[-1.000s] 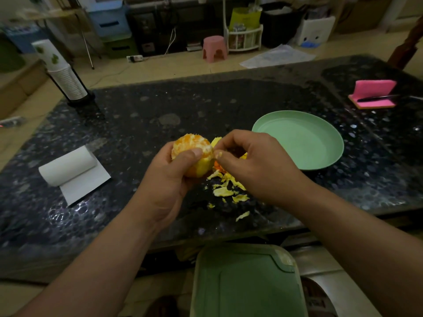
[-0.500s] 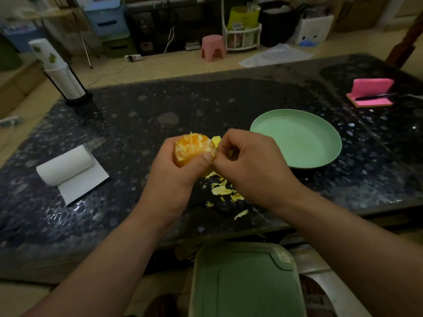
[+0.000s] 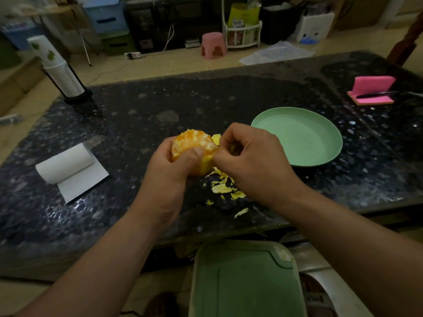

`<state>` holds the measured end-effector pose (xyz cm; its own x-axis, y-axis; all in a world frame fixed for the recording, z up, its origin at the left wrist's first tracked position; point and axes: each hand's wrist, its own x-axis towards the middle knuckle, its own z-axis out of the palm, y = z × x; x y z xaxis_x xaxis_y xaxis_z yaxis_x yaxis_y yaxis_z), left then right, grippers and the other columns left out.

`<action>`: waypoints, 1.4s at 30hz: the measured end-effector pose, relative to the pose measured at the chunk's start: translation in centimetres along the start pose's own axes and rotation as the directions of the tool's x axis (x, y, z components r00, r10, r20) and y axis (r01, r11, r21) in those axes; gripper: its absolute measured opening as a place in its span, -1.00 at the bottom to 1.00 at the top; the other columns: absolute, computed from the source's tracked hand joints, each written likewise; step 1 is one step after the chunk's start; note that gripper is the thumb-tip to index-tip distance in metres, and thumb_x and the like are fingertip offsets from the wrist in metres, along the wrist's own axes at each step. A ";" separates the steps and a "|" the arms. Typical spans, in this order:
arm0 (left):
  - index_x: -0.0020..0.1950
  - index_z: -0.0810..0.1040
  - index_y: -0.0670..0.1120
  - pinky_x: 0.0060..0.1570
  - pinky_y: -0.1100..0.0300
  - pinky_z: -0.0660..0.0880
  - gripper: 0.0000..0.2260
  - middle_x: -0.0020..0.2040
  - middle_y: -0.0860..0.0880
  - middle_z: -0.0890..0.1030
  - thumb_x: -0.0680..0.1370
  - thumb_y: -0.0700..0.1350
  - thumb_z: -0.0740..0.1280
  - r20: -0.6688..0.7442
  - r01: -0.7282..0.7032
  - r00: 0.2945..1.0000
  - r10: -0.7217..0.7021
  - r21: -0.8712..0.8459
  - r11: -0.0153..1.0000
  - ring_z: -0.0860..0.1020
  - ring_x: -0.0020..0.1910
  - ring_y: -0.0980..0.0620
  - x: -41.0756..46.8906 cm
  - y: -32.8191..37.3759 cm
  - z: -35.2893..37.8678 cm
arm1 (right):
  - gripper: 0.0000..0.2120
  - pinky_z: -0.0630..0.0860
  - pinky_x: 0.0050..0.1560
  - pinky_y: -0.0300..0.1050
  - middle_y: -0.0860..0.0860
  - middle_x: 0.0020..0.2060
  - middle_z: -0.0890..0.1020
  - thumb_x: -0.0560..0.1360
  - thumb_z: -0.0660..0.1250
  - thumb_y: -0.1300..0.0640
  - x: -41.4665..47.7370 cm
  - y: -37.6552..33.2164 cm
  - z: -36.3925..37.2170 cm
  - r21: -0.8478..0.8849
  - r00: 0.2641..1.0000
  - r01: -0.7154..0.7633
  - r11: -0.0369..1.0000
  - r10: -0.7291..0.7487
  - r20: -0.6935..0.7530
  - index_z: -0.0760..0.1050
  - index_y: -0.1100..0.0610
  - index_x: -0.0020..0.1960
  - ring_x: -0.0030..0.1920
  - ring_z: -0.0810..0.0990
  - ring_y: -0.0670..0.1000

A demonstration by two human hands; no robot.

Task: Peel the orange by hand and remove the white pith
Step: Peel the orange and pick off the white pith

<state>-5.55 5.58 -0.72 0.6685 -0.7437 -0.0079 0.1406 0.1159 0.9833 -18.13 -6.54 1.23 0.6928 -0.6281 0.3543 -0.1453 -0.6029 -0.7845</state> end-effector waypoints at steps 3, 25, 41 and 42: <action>0.24 0.58 -0.13 0.07 0.06 0.67 -0.66 0.06 -0.09 0.71 0.48 -0.08 0.42 -0.006 0.011 1.000 -0.011 -0.053 0.999 0.68 0.03 -0.03 0.0 0.0 0.0 | -0.87 0.42 -0.37 -0.23 -0.06 -0.37 0.57 0.47 0.49 0.13 0.0 0.0 0.0 0.017 1.000 -0.005 1.000 0.005 -0.004 0.56 0.03 -0.21 -0.36 0.48 -0.11; 0.32 0.58 -0.19 -0.18 0.16 0.65 -0.54 0.14 -0.25 0.68 0.49 0.01 0.31 0.191 0.256 0.964 -0.187 -0.454 0.853 0.68 -0.09 -0.12 -0.4 1.3 -0.3 | -0.89 0.40 -0.39 -0.26 -0.04 -0.40 0.57 0.46 0.46 0.20 0.3 0.5 -0.9 0.113 0.998 -0.037 0.993 0.041 -0.036 0.56 0.07 -0.21 -0.41 0.45 -0.15; 0.42 0.50 -0.24 -0.09 0.08 0.67 -0.38 0.15 -0.28 0.67 0.40 -0.05 0.44 0.216 0.303 0.948 -0.235 -0.374 0.877 0.68 0.00 -0.19 -0.3 1.2 -0.1 | -0.75 0.49 -0.01 -0.07 -0.07 0.07 0.66 0.69 0.24 0.10 1.5 4.7 -0.1 -0.400 0.961 -0.061 0.914 0.162 0.224 0.69 -0.02 0.18 0.06 0.59 -0.02; 0.41 0.50 -0.24 -0.09 0.08 0.67 -0.41 0.15 -0.27 0.68 0.41 -0.06 0.43 0.212 0.300 0.949 -0.235 -0.367 0.881 0.68 -0.01 -0.18 -0.3 1.3 -0.1 | -0.78 0.51 0.05 -0.03 -0.06 0.10 0.66 0.68 0.27 0.05 1.6 4.8 -0.1 -0.422 0.968 -0.044 0.906 0.144 0.207 0.70 -0.03 0.15 0.12 0.58 0.01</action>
<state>-5.53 5.99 0.51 0.4464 -0.8721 -0.2004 0.5924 0.1201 0.7967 -17.81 -10.47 -1.93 0.7959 -0.5925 0.1244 -0.4603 -0.7256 -0.5115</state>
